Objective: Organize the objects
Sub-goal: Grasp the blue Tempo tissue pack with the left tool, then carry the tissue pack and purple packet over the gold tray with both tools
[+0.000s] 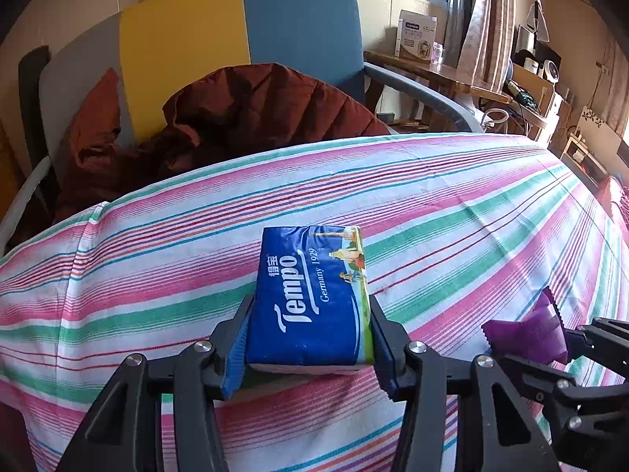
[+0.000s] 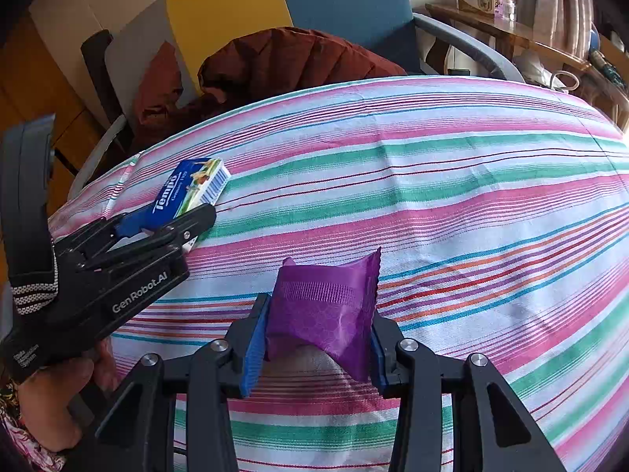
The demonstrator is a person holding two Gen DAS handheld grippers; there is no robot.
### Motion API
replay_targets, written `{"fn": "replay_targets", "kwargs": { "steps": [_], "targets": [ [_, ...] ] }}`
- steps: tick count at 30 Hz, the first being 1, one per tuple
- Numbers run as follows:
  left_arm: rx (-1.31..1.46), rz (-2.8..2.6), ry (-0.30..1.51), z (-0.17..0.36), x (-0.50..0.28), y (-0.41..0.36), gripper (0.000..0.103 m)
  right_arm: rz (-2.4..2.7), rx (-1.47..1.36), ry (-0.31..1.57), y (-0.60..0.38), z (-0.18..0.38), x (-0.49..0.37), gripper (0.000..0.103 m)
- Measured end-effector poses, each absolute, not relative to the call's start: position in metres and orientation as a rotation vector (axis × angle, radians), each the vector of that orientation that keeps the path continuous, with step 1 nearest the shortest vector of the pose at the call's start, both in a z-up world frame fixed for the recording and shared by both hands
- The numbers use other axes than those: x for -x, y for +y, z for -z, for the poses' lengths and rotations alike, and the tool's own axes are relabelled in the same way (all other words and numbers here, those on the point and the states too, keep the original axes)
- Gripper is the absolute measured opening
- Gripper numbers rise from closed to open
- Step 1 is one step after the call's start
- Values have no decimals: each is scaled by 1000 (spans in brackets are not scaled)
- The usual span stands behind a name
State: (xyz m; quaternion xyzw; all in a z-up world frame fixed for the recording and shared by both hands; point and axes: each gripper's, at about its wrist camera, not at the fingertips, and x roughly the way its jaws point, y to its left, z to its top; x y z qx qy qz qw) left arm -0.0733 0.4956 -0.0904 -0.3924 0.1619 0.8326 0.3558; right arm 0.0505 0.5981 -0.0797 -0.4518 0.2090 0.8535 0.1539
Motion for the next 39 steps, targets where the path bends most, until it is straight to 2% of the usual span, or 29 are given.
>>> {"fn": "replay_targets", "kwargs": {
  "steps": [10, 18, 25, 32, 39],
  "targets": [
    [1056, -2198, 243, 86, 68, 428, 53, -2461, 1299, 448, 588, 82, -48, 44],
    [1038, -2226, 236, 85, 38, 378, 53, -2464, 1284, 416, 584, 80, -49, 44],
    [1031, -2253, 242, 84, 16, 340, 53, -2480, 1265, 492, 577, 74, -52, 43],
    [1049, -2259, 231, 80, -6, 298, 53, -2597, 1248, 390, 541, 63, -49, 43],
    [991, -2213, 154, 53, -33, 265, 53, -2661, 1274, 424, 520, 64, -51, 43]
  ]
}}
